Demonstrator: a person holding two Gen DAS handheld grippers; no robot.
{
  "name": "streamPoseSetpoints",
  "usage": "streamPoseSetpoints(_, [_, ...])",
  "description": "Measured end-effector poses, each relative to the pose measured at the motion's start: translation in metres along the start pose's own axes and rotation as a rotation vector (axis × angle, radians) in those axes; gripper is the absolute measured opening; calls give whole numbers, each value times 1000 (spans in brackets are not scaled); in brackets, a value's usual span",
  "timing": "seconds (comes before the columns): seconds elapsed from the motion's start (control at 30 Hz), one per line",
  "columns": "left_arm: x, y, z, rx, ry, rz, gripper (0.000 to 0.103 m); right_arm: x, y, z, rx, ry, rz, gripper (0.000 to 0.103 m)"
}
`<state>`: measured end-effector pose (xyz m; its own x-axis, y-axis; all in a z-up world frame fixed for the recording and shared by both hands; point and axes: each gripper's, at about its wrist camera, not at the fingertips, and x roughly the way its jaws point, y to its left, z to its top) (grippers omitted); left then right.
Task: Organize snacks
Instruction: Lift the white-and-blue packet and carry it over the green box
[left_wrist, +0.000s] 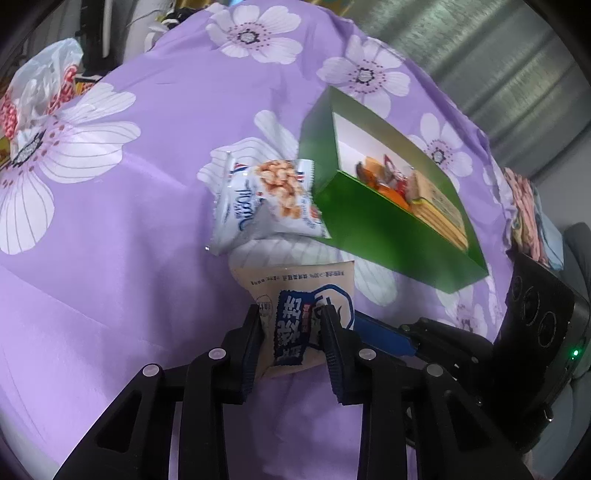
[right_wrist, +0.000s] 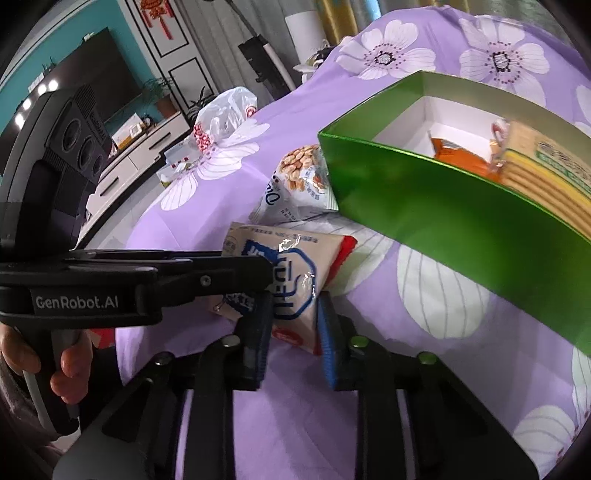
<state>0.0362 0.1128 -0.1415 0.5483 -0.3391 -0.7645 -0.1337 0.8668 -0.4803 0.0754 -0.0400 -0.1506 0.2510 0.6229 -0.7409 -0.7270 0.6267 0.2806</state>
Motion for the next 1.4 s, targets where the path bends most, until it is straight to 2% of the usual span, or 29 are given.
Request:
streamPoseSetpoints(0.3, [-9,-31,-7,72,-11,-17,32,-30,-3,-16,40,-60,-27,20])
streamPoseSetpoints(0.5, [-20,-60,-2,145,-47,-32,32,-59,-4,-20,49,-126,-62,20])
streamPoseSetpoints(0.73, [-25,-97,24,239,-116,-52,32,-90,-13,-3,41,-221,-119,20])
streamPoseSetpoints(0.9, [-18,-113,46,272,-133,-71,32,-102,-28,15,43,-267,-159,20])
streamPoseSetpoints(1.07, [-8,-123,63,295,-146,-74,32,-105,-44,26,51,-285,-185,20])
streamPoseSetpoints(1.4, [22,-130,86,302,-118,-80,32,-96,-73,45,80,-278,-218,20])
